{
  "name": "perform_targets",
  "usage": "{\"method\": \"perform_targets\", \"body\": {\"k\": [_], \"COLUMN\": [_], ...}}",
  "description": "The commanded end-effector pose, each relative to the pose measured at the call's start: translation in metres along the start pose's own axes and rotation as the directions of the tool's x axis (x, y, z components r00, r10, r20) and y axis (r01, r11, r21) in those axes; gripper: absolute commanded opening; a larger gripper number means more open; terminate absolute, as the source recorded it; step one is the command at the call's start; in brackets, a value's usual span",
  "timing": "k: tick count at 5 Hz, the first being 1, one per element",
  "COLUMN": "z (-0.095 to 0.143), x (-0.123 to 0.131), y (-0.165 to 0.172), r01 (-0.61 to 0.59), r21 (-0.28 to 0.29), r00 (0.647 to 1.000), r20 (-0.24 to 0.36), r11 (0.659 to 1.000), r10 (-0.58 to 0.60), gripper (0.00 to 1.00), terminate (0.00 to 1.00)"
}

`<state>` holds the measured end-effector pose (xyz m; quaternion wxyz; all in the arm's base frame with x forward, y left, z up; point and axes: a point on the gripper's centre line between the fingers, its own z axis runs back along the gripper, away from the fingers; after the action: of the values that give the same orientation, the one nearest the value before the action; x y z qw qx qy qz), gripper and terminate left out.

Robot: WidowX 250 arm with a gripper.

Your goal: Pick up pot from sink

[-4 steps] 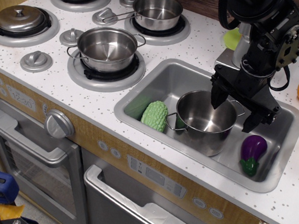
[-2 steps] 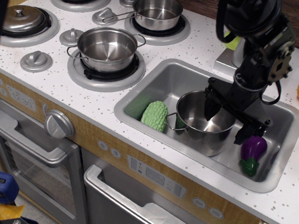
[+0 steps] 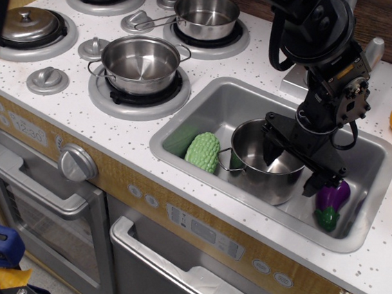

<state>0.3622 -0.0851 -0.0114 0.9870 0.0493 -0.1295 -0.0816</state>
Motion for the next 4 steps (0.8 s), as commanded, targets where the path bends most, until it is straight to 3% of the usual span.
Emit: {"method": "perform_targets", "body": {"k": [1,2,3,4], "z": [0.0008,-0.0047,-0.0088,-0.0082], "x": [0.0112,0.012,0.0146,0.0163], "y": [0.0065,0.0071,0.0074,0.0092], "r01": [0.021,0.019,0.01,0.008], "r21": [-0.025,-0.033,-0.032,-0.047], "r00": [0.999,0.998,0.998,0.999], "r20": [0.047,0.055,0.058,0.044], "r11": [0.999,0.999,0.999,0.999], "r10": [-0.02,-0.017,-0.008,-0.006], "gripper": [1.0,1.0,0.0,0.0], "terminate": [0.0,0.0,0.0,0.0]}}
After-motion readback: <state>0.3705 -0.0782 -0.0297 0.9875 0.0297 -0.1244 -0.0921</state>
